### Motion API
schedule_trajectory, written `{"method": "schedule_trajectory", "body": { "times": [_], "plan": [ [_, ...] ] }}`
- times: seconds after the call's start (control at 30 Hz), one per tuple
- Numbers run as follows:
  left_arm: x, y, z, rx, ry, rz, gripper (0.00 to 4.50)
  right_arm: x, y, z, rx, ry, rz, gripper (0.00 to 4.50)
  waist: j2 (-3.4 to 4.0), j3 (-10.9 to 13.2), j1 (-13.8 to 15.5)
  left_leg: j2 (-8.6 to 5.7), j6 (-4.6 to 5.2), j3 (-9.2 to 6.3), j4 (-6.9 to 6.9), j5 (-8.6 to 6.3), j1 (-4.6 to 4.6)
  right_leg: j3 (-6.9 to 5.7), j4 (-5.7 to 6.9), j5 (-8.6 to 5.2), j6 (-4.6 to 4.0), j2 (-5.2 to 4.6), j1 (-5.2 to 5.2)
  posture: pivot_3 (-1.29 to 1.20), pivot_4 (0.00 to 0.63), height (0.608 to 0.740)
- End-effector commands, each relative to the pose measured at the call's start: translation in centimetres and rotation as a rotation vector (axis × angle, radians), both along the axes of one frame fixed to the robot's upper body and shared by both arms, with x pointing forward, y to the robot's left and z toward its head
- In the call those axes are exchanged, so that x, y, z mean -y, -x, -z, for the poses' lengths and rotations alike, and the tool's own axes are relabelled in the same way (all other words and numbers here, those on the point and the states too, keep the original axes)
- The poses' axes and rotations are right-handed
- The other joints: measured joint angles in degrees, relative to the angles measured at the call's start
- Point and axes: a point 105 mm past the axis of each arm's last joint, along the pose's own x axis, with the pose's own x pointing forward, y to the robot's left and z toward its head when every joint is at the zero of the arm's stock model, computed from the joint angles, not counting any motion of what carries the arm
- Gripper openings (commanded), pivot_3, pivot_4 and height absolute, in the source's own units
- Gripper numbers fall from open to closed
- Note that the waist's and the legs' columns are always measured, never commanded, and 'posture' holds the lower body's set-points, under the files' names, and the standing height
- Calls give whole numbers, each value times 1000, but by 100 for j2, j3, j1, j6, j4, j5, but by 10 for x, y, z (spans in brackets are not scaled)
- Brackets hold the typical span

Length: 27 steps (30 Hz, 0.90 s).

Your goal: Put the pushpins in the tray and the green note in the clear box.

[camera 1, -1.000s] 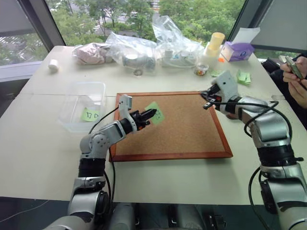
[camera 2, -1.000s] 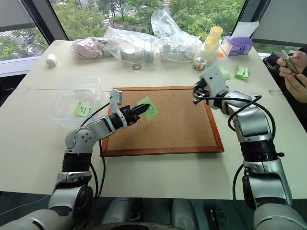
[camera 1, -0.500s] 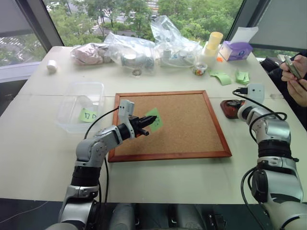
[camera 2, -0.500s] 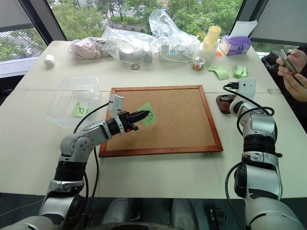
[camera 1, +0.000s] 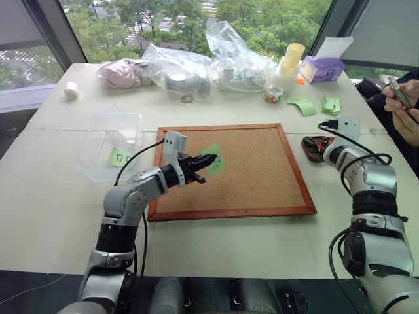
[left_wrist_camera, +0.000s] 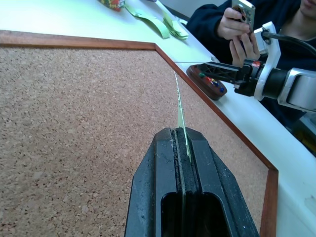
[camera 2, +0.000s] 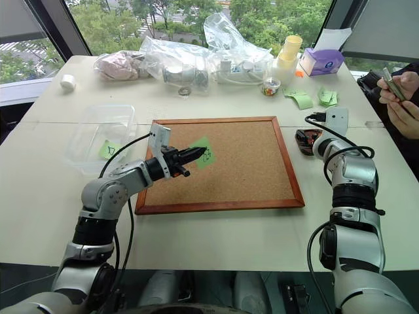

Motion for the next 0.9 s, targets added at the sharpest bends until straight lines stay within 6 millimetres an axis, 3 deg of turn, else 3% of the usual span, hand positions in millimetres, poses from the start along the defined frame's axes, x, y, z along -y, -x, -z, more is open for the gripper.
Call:
{"method": "schedule_trajectory", "body": {
  "times": [0.03, 0.3, 0.47, 0.57, 0.67, 0.77, 0.9],
  "plan": [
    [-3, -1, -22, 83, 22, -14, 0, 2, -1, -34, 106, -6, -6, 4470, 0, 0, 1, 0, 0, 0, 0, 0, 0, 0, 0, 0, 0, 0, 0, 0, 150, 740],
    [-9, -4, -40, 145, 20, -38, 0, -14, -3, -64, 179, -35, -81, 4470, 1, 1, 1, 0, 0, 0, 0, 0, 0, 0, 0, 0, 0, 0, 0, 0, 150, 740],
    [-29, -16, -60, 232, -11, -165, 0, -87, 13, -68, 158, -83, -490, 4470, 1, 1, 4, 2, 0, -3, -2, 0, 0, 0, -1, 0, 0, 2, -1, 0, 150, 740],
    [-64, -24, -86, 321, -42, -346, 0, -139, 46, -66, 160, -71, -816, 4470, 0, 1, 2, 5, 0, -9, -2, 0, 0, 0, -1, 0, 0, 6, -1, 0, 150, 740],
    [-108, -29, -103, 367, -85, -546, 0, -171, 76, -67, 174, -53, -1053, 4470, 0, 1, 11, 5, 0, -18, -3, 0, -2, 0, -1, 0, 0, 7, -2, 0, 150, 740],
    [-146, -29, -108, 373, -136, -706, 0, -187, 94, -66, 169, -44, -1189, 4470, 0, 1, 21, 4, 1, -18, -1, -1, 0, 0, -1, 0, 0, 3, -1, 0, 150, 740],
    [-197, -24, -102, 341, -217, -893, 0, -194, 98, -67, 177, -9, -1246, 4470, -3, 3, 26, 4, 3, -22, -1, -2, -1, -1, -1, 0, 0, 2, 0, 0, 150, 740]
  ]
}}
